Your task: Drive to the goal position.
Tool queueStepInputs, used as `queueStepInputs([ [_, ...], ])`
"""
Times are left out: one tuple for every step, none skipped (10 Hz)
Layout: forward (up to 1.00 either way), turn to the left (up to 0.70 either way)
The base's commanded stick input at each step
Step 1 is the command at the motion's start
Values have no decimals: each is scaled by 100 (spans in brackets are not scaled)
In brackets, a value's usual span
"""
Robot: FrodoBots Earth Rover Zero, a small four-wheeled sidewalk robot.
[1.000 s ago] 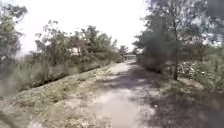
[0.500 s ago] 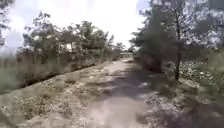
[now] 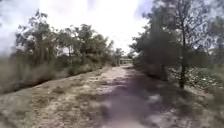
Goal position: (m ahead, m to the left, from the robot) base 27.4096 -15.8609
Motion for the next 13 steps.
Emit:
queueStepInputs([
  [85,0],
  [85,0],
  [85,0],
  [85,0],
  [85,0],
  [85,0],
  [85,0],
  [85,0],
  [85,0],
  [85,0],
  [85,0],
  [85,0],
  [85,0],
])
